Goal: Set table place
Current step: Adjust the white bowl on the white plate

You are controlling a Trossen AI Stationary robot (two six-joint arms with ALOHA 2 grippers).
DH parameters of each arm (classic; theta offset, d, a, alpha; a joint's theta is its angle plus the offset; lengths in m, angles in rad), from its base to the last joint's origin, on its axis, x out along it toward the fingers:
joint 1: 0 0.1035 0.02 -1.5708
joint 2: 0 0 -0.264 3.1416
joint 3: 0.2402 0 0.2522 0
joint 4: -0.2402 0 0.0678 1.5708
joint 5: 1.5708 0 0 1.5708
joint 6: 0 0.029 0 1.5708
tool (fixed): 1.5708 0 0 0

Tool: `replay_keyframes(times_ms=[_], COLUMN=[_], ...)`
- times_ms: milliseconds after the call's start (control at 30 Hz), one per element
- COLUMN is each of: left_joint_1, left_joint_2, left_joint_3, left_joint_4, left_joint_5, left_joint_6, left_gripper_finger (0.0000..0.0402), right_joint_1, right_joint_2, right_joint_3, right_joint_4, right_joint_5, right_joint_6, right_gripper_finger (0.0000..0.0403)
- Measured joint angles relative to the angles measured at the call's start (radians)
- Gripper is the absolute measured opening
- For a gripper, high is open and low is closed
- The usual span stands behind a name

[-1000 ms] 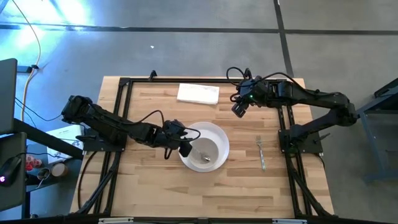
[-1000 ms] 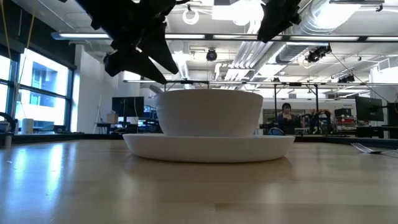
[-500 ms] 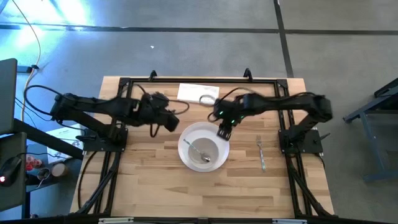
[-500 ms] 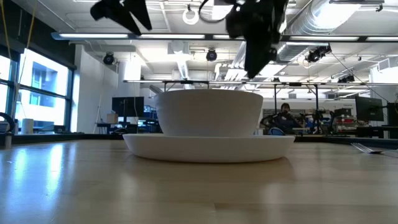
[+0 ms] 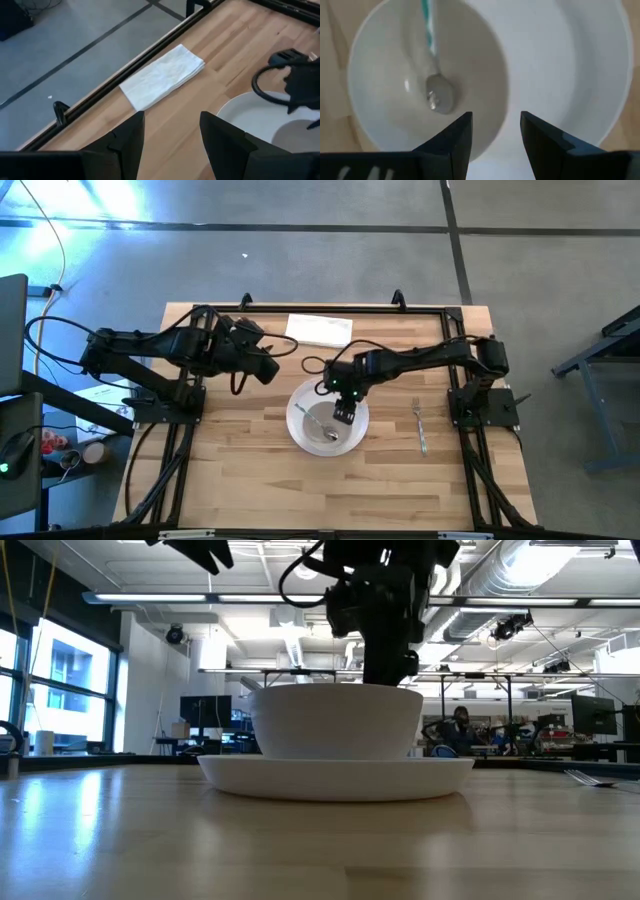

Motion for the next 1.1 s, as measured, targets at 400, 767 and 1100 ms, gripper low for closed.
replay_keyframes(times_ms=[400,767,1100], left_joint_1=[0.0,0.0,0.0], left_joint_2=[0.0,0.0,0.0], left_joint_3=[0.0,0.0,-0.001], left_joint_4=[-0.003,-0.001,0.0], left_joint_5=[0.003,0.003,0.008], left_joint_6=[0.007,0.007,0.003], left_gripper_finger=[0.0182,0.0182,0.0182], right_joint_1=[0.002,0.002,-0.026], right_joint_2=[0.03,0.061,0.06], right_joint_3=[0.0,0.001,0.001], right_joint_4=[0.023,0.034,0.038], right_joint_5=[0.034,0.034,0.042], right_joint_6=[0.003,-0.007,-0.009], right_gripper_finger=[0.0157,0.0133,0.0032])
